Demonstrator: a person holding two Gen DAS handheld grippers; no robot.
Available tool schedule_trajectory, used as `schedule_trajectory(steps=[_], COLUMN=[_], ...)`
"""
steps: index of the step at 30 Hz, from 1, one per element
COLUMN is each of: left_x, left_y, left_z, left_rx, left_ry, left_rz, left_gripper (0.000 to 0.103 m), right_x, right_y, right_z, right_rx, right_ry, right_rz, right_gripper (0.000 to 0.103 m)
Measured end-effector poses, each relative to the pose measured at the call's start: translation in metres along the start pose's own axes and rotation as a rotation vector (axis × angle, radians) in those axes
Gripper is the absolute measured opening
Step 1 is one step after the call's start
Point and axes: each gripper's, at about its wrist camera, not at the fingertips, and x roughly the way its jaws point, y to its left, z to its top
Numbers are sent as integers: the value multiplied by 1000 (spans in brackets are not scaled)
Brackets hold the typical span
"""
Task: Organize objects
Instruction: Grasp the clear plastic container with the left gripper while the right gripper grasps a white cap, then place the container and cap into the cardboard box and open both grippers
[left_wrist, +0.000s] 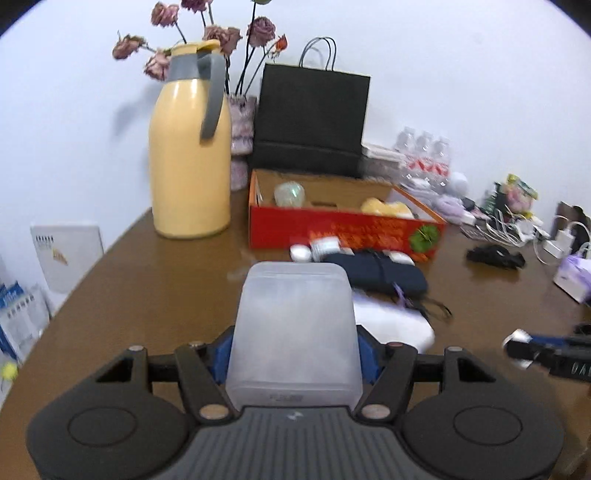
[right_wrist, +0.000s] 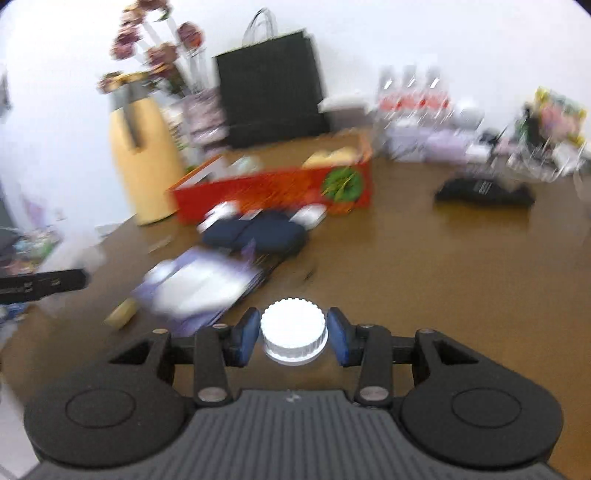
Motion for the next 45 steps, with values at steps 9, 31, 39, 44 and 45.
schedule_trajectory(steps=[9,31,39,44,45], left_x=[-21,388,394,351,339], left_y=[-6,-34,-26,-21,-19], left_z=[2,249,250,271,274], left_rx=[23,49,63,53,50], left_ry=[-32,267,289,221,216], left_rz=[-36,-8,-39,6,14], left_gripper=[64,64,71,76,76], right_x=[-25,343,349,312,302], right_y=[15,-74,-71,-56,-53], right_z=[-5,301,291,300,302], right_rx=[-22,298,239,186,179], right_ry=[-33,196,125,110,105], right_rz=[-12,48,-7,-30,-39], right_gripper=[41,43,86,89,90])
